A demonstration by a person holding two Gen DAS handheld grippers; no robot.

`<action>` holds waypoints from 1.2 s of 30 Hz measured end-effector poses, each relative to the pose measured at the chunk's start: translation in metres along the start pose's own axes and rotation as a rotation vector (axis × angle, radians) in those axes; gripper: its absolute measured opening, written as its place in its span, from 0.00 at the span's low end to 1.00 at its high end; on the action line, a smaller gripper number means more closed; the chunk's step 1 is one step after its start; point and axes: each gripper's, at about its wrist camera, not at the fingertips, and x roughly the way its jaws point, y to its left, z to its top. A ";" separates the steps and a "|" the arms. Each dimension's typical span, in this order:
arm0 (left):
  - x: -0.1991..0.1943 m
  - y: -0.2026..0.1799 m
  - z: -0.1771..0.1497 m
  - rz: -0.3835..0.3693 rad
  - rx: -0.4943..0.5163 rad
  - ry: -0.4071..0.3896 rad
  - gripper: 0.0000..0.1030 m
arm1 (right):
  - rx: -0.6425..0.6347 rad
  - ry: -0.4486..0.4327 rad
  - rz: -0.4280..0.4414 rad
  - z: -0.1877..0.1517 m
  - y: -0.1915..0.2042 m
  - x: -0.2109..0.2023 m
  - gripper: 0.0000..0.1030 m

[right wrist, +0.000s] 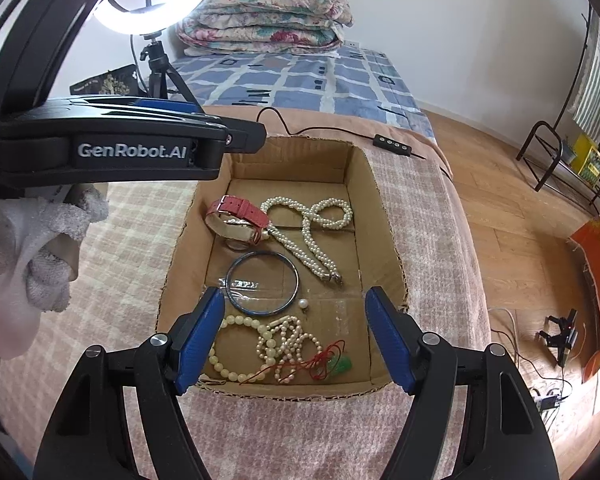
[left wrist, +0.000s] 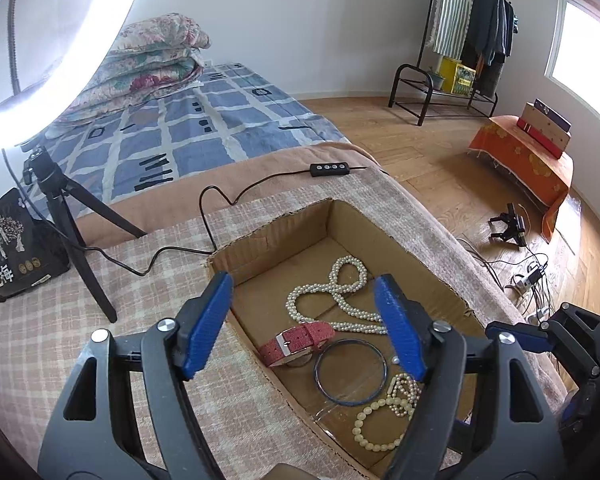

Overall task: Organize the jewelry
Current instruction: 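Open the left tool to drop its earring while the right tool releases its earring into the box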

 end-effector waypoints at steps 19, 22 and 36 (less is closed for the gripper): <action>-0.103 0.041 -0.013 0.075 -0.047 -0.092 0.75 | 0.007 -0.059 -0.100 0.010 0.029 -0.047 0.77; -0.121 0.048 -0.018 0.078 -0.064 -0.110 0.75 | 0.006 -0.074 -0.107 0.012 0.035 -0.057 0.77; -0.217 0.064 -0.070 0.116 -0.047 -0.179 0.85 | 0.026 -0.183 -0.179 0.004 0.065 -0.119 0.77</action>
